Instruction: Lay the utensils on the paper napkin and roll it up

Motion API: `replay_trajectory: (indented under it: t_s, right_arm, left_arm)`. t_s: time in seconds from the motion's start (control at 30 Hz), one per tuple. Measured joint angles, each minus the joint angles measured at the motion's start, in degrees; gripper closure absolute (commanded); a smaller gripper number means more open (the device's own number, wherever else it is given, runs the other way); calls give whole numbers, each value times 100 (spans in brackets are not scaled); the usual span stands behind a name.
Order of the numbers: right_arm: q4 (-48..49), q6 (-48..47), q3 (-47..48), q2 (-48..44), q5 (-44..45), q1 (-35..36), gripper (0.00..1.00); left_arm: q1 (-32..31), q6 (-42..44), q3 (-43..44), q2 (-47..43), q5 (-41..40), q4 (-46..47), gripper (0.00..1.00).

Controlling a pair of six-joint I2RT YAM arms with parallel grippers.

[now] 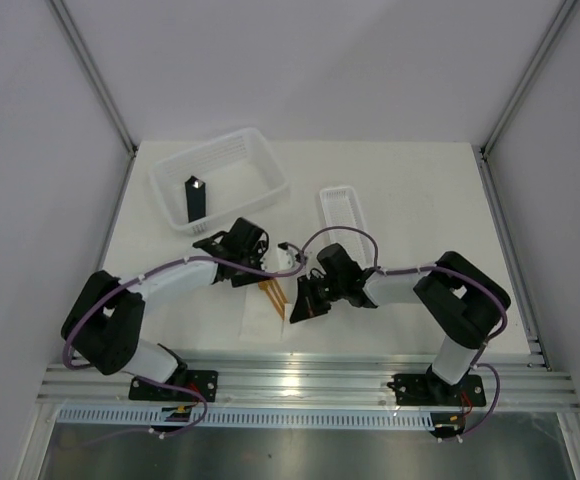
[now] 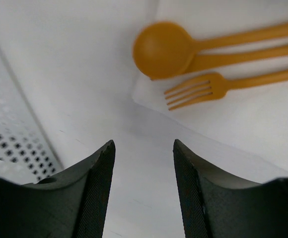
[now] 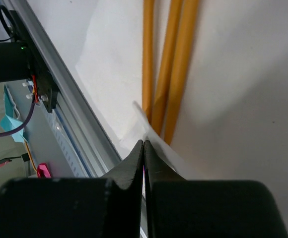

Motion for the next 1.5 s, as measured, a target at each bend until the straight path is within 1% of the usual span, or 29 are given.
replay_trajectory:
  t_s: [0.1,0.17,0.3,0.4,0.53,0.63,0.73,0.87,1.0,1.07,1.13,1.2,1.33,1.5]
  right_arm:
    - [22,2,0,179,-37,-52,100]
    - [79,7,0,219,-79,-92,100]
    - [289,35,4,352,-238,-192,100]
    - [417,79,42,470,-387,-236,100]
    - [457,144,50,496,-426,-282,100]
    - [387,127,107,496,-396,-295,100]
    - [319,74,254,496,-363,-308,100]
    - [275,-87,369,496,-332,-310,100]
    - [149,-247,376,505,-334,-358,100]
    - [109,-282,378,549,-387,-387,100]
    - [81,-289,417,629,-472,-422,100]
    - [76,-291,463,702,-551,-433,100]
    - [70,-293,505,726,-662,-435,100]
    - [70,-282,505,719,-713,-474,100]
  left_arm:
    - [-295,-205,734,7,-22,-525,45]
    - [-470,-227,916,-76,133,-619,44]
    - [-981,-52,723,-431,468,-730,42]
    - [-1263,-4,772,-374,634,-946,43]
    - [-1296,-22,911,-302,691,-1263,42]
    - [-1303,-87,911,-481,688,-1532,41]
    - [-1307,-131,828,-1025,601,-1823,41]
    - [-1311,-35,745,-1888,216,-2304,40]
    - [-1331,601,505,-2857,155,-2621,45]
    - [-1449,960,444,-3084,240,-2586,49]
    - [-1672,1167,446,-2981,319,-2430,53]
    - [-1923,1156,442,-2557,422,-2236,54]
    - [-2306,914,280,-1499,710,-1626,51]
    - [-2658,535,-190,-933,848,-769,52]
